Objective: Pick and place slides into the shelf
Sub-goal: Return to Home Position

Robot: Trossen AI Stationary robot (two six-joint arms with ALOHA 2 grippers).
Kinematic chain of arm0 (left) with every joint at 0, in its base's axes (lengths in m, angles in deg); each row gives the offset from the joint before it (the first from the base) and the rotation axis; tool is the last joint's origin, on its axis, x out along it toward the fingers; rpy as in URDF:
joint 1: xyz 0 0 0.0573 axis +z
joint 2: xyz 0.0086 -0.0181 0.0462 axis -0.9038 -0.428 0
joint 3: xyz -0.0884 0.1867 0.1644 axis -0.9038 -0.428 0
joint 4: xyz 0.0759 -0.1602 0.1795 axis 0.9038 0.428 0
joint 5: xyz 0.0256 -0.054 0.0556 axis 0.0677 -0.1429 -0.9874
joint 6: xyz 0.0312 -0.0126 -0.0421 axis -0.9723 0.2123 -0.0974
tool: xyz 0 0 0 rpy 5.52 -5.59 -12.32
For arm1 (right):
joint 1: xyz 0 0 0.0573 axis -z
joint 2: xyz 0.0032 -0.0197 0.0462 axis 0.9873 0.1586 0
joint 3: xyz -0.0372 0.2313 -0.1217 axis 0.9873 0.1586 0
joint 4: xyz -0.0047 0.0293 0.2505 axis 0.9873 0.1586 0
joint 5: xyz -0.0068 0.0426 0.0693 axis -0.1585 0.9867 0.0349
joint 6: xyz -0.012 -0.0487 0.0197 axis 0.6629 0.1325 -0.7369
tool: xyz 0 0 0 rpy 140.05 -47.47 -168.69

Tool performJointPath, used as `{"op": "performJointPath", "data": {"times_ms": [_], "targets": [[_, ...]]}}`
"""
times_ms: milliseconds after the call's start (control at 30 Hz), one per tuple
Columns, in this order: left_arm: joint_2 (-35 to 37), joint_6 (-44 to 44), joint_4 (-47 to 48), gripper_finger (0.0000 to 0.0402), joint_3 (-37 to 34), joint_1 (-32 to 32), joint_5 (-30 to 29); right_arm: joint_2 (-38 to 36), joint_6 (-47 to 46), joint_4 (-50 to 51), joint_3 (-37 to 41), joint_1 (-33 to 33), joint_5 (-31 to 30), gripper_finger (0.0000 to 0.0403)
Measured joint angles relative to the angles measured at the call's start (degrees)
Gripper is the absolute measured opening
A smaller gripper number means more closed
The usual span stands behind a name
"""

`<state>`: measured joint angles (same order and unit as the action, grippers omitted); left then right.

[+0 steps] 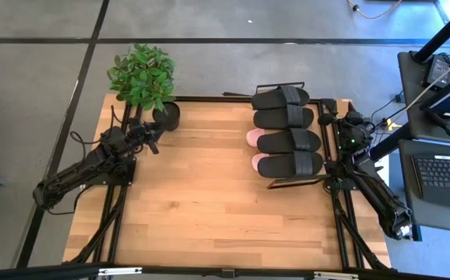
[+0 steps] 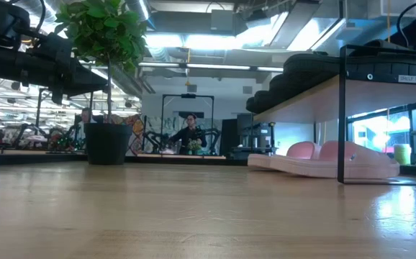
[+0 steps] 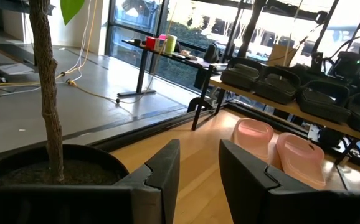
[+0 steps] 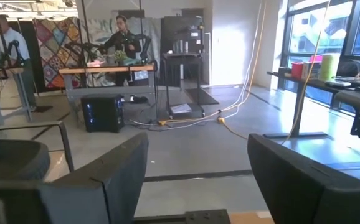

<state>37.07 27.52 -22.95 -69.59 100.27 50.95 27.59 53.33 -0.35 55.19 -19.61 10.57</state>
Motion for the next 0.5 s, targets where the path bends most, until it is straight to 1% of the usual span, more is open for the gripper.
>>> {"op": "performJointPath", "data": {"times_ms": [100, 300, 500], "targets": [[0.0, 0.0, 0.0, 0.0103, 0.0, 0.0, 0.0, 0.0, 0.4, 0.4, 0.0, 0.1, 0.0, 0.0275], [0.0, 0.0, 0.0, 0.0103, 0.0, 0.0, 0.0, 0.0, 4.5, 0.5, 0.0, 0.1, 0.0, 0.0275], [0.0, 0.0, 0.0, 0.0103, 0.0, 0.0, 0.0, 0.0, 4.7, 0.5, 0.0, 0.1, 0.0, 0.0275]]}}
